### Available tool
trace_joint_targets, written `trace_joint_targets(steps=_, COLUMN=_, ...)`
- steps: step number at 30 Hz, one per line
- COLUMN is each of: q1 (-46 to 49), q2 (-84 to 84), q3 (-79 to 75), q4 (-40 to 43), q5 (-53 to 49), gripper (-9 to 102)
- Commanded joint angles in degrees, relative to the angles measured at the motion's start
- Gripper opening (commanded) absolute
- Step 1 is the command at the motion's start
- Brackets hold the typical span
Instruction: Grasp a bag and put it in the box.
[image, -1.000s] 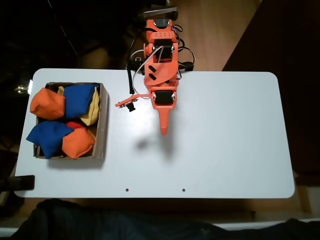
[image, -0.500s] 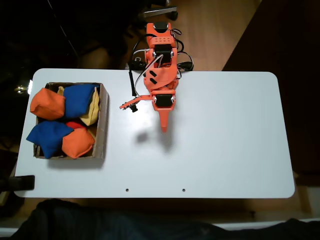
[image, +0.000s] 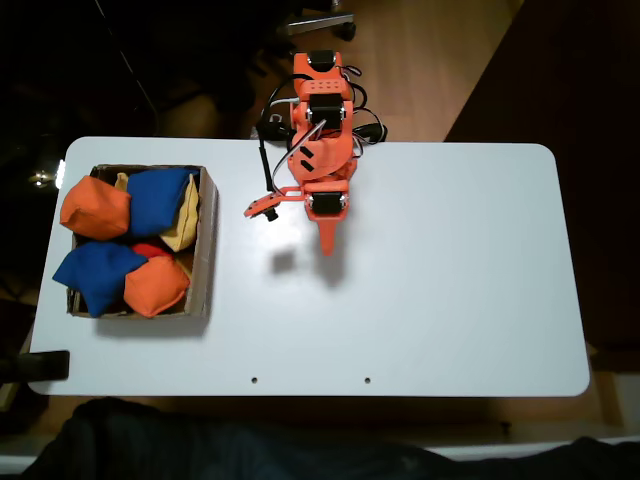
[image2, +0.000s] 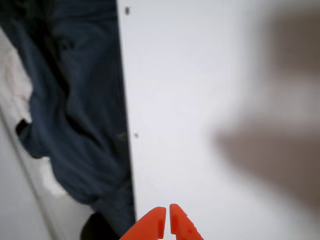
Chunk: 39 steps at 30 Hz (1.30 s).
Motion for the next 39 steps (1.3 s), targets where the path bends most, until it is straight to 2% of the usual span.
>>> trace_joint_targets(steps=1, q1=0.3, q2=0.8, q3=0.4, q4=1.4, q5=0.3, gripper=0)
trace_joint_targets(steps=15, q1=1.9, q2=0.8, q3=5.7, q4=4.0, q5=-0.9, gripper=0)
trace_joint_targets(steps=28, q1=2.1, q2=0.8, q3=4.4, q4=10.0, q5=-2.8, gripper=0)
trace_joint_targets(steps=39, q1=1.7, q2=0.8, q3=4.2, q4=10.8, q5=-3.6, gripper=0)
